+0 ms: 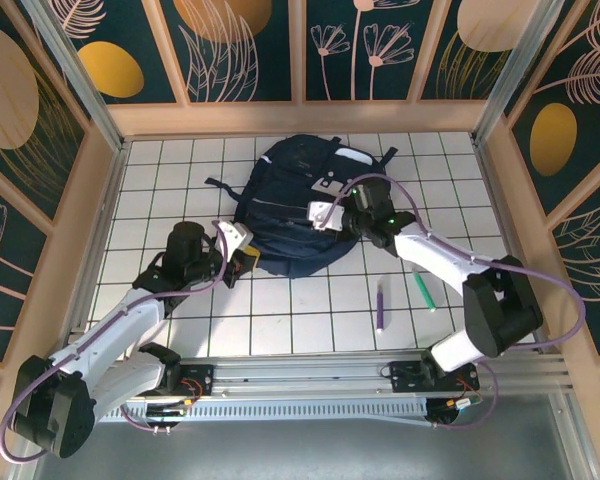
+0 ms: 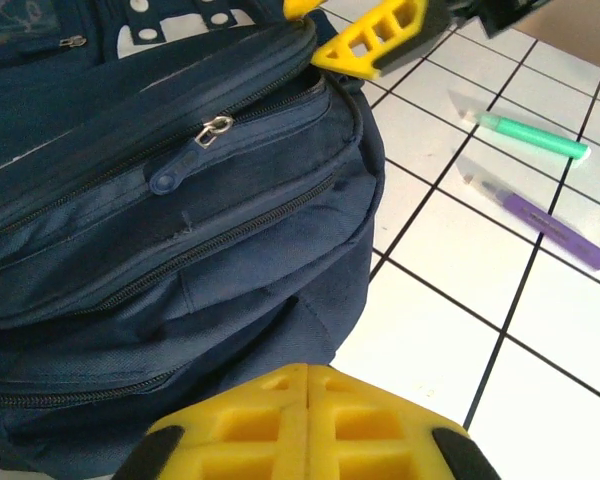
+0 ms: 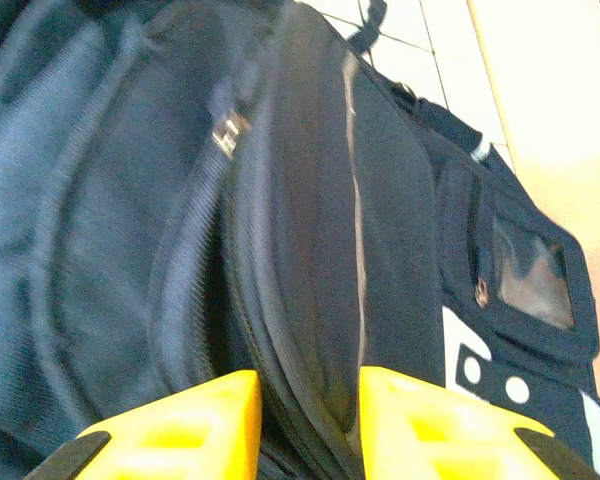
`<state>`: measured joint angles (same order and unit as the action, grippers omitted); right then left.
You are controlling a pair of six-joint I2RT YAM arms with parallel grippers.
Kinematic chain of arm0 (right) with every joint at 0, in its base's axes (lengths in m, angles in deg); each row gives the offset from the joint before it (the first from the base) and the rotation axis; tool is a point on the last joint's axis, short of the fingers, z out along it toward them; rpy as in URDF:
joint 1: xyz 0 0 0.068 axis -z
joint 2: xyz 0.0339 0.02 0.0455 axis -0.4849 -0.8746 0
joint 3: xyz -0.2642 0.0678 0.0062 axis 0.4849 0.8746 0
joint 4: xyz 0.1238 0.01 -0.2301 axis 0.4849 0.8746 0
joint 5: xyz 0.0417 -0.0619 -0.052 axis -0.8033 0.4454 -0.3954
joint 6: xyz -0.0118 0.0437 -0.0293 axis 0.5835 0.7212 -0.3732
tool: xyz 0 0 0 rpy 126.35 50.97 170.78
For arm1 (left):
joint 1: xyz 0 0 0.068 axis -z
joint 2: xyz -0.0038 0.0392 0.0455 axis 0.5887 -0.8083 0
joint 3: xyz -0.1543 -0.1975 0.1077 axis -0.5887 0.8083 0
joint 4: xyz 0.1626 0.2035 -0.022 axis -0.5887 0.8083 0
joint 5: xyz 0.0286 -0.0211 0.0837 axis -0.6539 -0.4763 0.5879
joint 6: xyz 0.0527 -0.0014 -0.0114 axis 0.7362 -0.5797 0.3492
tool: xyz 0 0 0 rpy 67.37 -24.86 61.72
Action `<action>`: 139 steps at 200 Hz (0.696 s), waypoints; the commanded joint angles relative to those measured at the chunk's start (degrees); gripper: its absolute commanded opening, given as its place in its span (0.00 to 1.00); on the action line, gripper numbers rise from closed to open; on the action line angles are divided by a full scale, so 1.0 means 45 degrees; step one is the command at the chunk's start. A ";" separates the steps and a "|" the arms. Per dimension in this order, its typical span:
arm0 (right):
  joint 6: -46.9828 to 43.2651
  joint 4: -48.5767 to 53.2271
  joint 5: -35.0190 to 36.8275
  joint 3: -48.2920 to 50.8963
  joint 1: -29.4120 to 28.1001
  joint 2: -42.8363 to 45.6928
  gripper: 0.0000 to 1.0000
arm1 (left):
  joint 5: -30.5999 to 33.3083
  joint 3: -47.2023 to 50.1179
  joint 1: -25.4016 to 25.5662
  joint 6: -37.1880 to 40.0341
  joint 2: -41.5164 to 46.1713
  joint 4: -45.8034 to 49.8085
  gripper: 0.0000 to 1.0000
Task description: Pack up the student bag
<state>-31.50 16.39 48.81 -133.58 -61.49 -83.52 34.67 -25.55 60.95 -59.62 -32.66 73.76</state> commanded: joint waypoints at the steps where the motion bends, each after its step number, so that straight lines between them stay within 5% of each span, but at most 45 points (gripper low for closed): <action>1: 0.0087 0.0745 0.0837 0.0089 -0.0638 0.0967 0.35 | 0.0223 0.0031 0.0036 0.0047 -0.0011 -0.0503 0.31; 33: 0.0707 0.1783 0.1960 -0.1181 -0.1427 0.0808 0.38 | 0.1593 -0.0944 0.0006 0.0222 -0.1082 -0.0470 0.33; 116: 0.1098 0.3637 0.2214 -0.2857 -0.1949 -0.1952 0.42 | 0.0622 -0.1514 -0.0157 -0.0233 -0.2649 -0.0997 0.50; 139: 0.1248 0.2930 0.3180 -0.2958 -0.1957 -0.2274 0.34 | 0.0232 -0.1503 -0.0198 0.0172 -0.2808 -0.0898 0.50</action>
<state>-27.48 29.81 58.69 -144.64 -70.04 -92.85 38.78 -32.72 60.56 -60.43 -45.32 71.40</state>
